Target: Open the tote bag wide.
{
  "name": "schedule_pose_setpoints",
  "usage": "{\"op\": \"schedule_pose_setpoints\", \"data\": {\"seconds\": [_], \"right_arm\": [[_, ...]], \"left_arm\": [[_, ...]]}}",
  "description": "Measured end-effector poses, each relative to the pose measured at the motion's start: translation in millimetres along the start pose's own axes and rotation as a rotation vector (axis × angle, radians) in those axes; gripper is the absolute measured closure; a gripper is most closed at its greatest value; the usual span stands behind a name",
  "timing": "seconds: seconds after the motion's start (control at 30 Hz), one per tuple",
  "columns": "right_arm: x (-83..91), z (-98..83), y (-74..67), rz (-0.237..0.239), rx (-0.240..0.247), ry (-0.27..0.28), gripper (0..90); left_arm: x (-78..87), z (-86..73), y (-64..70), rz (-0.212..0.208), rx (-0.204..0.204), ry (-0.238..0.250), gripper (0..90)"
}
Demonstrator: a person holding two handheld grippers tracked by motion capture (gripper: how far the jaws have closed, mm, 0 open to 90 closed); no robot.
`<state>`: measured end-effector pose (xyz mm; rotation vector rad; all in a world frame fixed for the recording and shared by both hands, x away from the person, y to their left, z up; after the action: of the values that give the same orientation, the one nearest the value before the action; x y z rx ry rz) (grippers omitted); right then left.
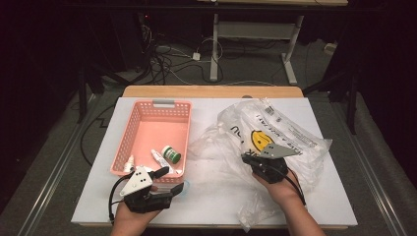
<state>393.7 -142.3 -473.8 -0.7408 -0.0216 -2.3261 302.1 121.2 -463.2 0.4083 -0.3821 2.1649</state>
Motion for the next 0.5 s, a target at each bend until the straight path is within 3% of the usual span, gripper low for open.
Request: {"op": "schedule_pose_setpoints", "data": {"seconds": [0.2,0.33,0.4,0.5], "right_arm": [[13.0,9.4,3.1,-0.005,-0.002,0.048,90.0],[19.7,13.6,5.4,-0.012,0.006,0.067,90.0],[22.9,16.0,6.8,-0.02,0.014,0.078,90.0],[26.8,18.7,7.4,-0.025,0.005,0.095,90.0]], "left_arm": [[-4.2,1.8,8.6,-0.029,-0.005,0.005,35.3],[-10.0,6.1,19.7,-0.052,-0.031,0.002,41.4],[-14.4,8.9,24.3,-0.049,-0.017,0.01,45.9],[-30.9,15.0,36.5,-0.088,0.007,-0.006,53.3]]}}
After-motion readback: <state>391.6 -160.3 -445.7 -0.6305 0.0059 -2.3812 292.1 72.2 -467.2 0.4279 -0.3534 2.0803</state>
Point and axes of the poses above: each handheld gripper's, and its own axes: x roughly backward along the jaws, z roughly out of its top, y roughly to its right, the point moved 8 cm from there along -x, roughly forward along the jaws, and after that the axes turned 15 degrees about -x, right-handed, at the moved point
